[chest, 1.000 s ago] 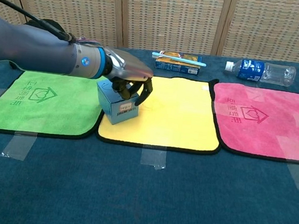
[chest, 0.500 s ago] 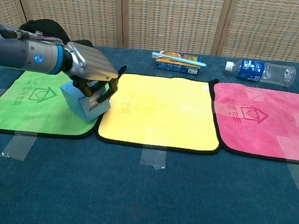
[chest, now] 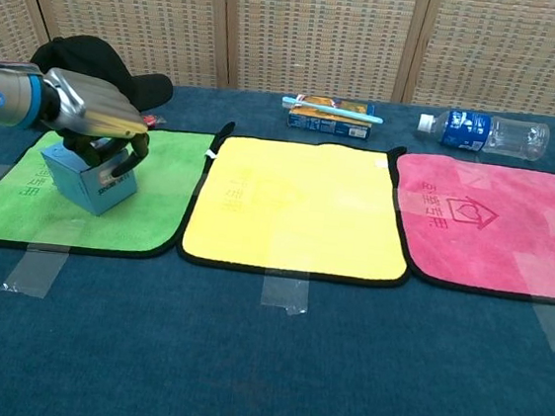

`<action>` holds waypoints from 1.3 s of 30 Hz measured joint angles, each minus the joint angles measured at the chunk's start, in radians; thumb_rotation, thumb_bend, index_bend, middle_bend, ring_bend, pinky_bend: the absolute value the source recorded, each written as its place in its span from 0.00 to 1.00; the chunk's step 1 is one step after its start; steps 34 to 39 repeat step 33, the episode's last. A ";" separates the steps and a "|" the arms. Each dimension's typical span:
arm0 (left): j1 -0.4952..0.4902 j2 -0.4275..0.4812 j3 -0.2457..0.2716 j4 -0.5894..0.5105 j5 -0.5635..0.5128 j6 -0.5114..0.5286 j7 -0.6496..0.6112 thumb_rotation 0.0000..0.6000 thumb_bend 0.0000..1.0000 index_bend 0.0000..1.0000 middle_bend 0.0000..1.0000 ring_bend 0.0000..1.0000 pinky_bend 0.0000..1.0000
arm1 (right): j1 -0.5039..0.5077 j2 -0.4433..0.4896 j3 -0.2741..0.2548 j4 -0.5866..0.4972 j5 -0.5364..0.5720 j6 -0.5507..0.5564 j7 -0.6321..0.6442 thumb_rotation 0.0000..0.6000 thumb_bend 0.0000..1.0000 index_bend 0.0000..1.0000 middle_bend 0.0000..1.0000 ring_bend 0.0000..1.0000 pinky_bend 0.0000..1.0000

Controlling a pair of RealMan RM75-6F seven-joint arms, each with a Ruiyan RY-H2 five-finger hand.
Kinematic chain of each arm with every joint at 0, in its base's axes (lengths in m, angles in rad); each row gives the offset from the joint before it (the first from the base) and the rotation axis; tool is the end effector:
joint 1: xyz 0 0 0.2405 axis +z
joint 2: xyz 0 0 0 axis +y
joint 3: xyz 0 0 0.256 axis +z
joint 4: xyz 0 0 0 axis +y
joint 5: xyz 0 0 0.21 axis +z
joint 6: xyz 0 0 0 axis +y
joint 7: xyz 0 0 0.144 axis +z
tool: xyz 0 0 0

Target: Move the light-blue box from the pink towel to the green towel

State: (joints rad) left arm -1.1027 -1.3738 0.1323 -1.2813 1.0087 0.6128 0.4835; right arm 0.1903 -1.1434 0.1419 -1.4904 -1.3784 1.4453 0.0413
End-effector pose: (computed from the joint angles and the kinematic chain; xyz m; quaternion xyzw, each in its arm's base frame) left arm -0.1741 0.4102 0.0150 -0.8883 -0.1713 -0.1069 0.4125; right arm -0.3198 -0.2354 0.1808 0.5653 -0.3547 0.4080 0.6230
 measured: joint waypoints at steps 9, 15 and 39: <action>0.053 0.059 -0.022 0.005 0.034 0.032 -0.078 1.00 0.94 0.27 0.14 0.17 0.13 | 0.005 -0.007 0.000 -0.005 -0.008 -0.015 -0.017 1.00 0.00 0.00 0.00 0.00 0.00; 0.078 0.120 -0.077 -0.068 0.021 0.070 -0.142 1.00 0.00 0.00 0.00 0.00 0.00 | 0.005 -0.007 -0.002 -0.014 -0.019 -0.014 -0.029 1.00 0.00 0.00 0.00 0.00 0.00; 0.622 0.207 -0.179 -0.350 0.083 0.879 -0.414 1.00 0.00 0.00 0.00 0.00 0.00 | -0.004 -0.015 -0.024 -0.054 -0.067 0.006 -0.131 1.00 0.00 0.00 0.00 0.00 0.00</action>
